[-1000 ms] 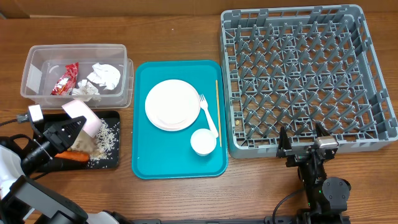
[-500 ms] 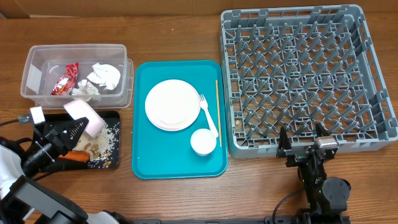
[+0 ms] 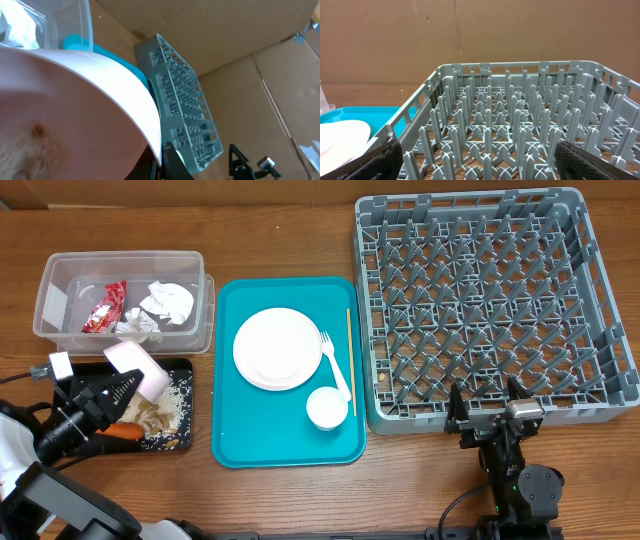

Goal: Sort waste into correct bins and load items into the dishwasher
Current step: 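Shake the tilted bowl over the black tray to empty it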

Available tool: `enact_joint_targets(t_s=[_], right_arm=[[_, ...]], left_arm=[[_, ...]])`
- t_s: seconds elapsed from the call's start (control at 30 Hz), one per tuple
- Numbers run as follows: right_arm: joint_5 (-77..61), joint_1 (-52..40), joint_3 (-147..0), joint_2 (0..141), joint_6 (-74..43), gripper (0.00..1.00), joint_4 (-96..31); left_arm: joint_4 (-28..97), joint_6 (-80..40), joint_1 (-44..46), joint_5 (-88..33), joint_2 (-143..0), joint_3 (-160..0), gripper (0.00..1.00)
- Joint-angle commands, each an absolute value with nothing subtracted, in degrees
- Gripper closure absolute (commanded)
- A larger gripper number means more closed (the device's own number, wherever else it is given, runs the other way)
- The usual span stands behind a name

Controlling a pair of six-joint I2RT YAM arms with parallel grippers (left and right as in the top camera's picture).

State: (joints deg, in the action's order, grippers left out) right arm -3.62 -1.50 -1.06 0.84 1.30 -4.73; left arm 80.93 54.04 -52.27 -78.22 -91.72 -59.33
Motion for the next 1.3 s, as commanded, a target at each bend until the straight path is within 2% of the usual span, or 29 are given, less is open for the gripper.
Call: enact_joint_targets(t_s=[0.0,0.13,0.23,0.33,0.47,0.53,0.6,0.67,0.77,0.87,0.97,1.27], right_arm=[[-3.5,-1.5,-0.4,0.2,1.3,0.00,-4.5],[-3.5,-1.5,-0.4,0.2,1.3,0.00,-4.5],[-3.5,-1.5,-0.4,0.2,1.3,0.00,-4.5],[-3.5,-1.5,-0.4,0.2,1.3,0.00,-4.5],[-3.5,-1.5,-0.4,0.2,1.3,0.00,-4.5],[-3.5,-1.5,-0.4,0.2,1.3,0.00,-4.5],[-3.5,-1.5,-0.4,0.2,1.3,0.00,-4.5],[-3.5,-1.5,-0.4,0.2,1.3,0.00,-4.5],[-3.5,-1.5,-0.4,0.2,1.3,0.00,-4.5],[-3.5,-1.5,-0.4,0.2,1.3,0.00,-4.5],[-3.5,-1.5,-0.4,0.2,1.3,0.00,-4.5],[-3.5,-1.5,-0.4,0.2,1.3,0.00,-4.5]], left_arm=[[80.0,52.1,-52.9,-78.9,-90.6,-59.3,0.96],[85.3,52.0,-52.9,-79.8,-90.6,-59.3,0.96],[81.0,51.9,-52.9,-79.1,-90.6,-59.3,0.96],[80.0,42.6,-52.9,-79.2,-90.6,-59.3,0.96],[76.9,46.2,-52.9,-79.7,-90.6,-59.3,0.96],[76.8,40.6,-52.9,-78.8,-90.7,-59.3,0.96],[79.4,42.5,-52.9,-79.4,-90.6,-59.3,0.96],[76.3,45.6,-52.9,-79.0,-90.6,-59.3,0.96],[77.5,39.8,-52.9,-78.0,-90.6,-59.3,0.96],[78.3,46.3,-52.9,-78.9,-90.6,-59.3,0.96],[76.6,42.6,-52.9,-76.8,-90.7,-59.3,0.96],[77.1,44.9,-52.5,-70.4,-90.7,-59.3,0.96]])
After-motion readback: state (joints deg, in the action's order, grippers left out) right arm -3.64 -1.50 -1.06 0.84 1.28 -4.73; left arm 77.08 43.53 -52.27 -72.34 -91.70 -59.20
